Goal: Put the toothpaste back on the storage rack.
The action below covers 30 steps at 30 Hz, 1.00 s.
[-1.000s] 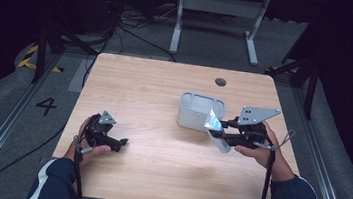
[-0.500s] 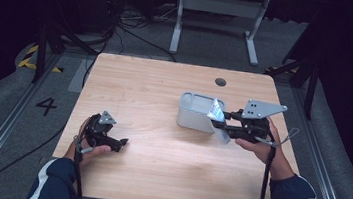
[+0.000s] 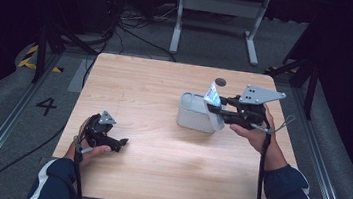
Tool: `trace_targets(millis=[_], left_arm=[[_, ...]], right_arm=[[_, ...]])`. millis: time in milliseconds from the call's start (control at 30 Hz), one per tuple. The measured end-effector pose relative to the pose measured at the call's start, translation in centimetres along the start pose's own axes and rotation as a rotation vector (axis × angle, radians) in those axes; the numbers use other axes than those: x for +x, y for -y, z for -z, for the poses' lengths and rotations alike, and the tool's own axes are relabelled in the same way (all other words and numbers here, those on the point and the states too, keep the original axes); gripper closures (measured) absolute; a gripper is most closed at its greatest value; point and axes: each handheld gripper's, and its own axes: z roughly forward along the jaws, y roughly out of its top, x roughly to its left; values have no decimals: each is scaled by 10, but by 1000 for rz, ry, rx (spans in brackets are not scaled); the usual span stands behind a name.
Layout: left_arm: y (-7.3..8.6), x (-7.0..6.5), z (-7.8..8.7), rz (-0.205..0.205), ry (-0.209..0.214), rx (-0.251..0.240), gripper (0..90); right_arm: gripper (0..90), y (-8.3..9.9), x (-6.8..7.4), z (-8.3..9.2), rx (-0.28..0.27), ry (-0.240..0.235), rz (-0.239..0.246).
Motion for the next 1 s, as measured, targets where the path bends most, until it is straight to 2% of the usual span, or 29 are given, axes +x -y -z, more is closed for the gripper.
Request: trace_targets(millis=[400, 433, 500, 1000], left_arm=[[0, 0, 0, -1, -3, 2, 5], [0, 1, 0, -22, -6, -2, 5], [0, 1, 0, -21, -10, -5, 5], [0, 1, 0, -20, -9, -3, 5]], right_arm=[[652, -12, -18, -17, -12, 19, -20], [652, -13, -19, -18, -14, 17, -21], [652, -15, -22, -20, -16, 23, -22], [652, -16, -36, -38, -22, 30, -57]])
